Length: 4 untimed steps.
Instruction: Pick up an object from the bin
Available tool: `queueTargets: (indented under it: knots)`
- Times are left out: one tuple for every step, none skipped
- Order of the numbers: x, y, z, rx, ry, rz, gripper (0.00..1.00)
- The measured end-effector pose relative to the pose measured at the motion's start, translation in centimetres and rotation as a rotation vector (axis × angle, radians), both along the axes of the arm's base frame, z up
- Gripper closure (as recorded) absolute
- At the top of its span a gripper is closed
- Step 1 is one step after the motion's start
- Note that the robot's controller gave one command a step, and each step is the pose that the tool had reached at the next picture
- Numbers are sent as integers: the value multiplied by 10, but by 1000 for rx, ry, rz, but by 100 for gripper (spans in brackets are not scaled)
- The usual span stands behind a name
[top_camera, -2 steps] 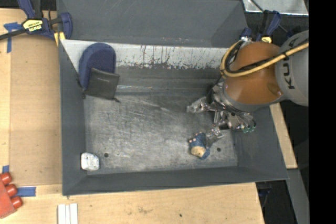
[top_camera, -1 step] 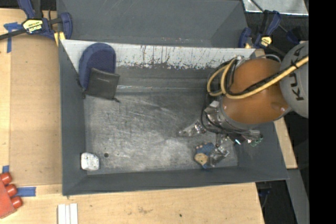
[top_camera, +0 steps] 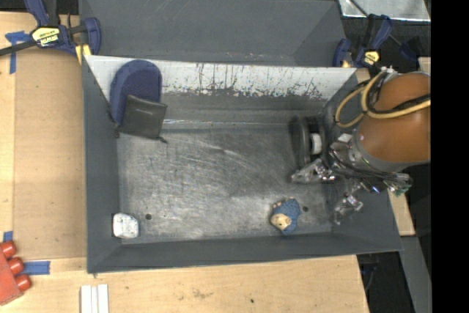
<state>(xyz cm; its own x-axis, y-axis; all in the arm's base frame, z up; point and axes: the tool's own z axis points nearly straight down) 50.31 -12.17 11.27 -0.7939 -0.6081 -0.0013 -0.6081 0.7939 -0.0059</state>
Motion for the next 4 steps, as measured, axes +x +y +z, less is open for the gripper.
queueTargets:
  knots:
    - [-13, 31, -39, 0, -11, 354, 0]
    - [-13, 57, -39, -2, -9, 647, 0]
    - [-13, 60, -39, 1, -11, 646, 100]
    - [-12, 60, 1, 1, 1, 645, 100]
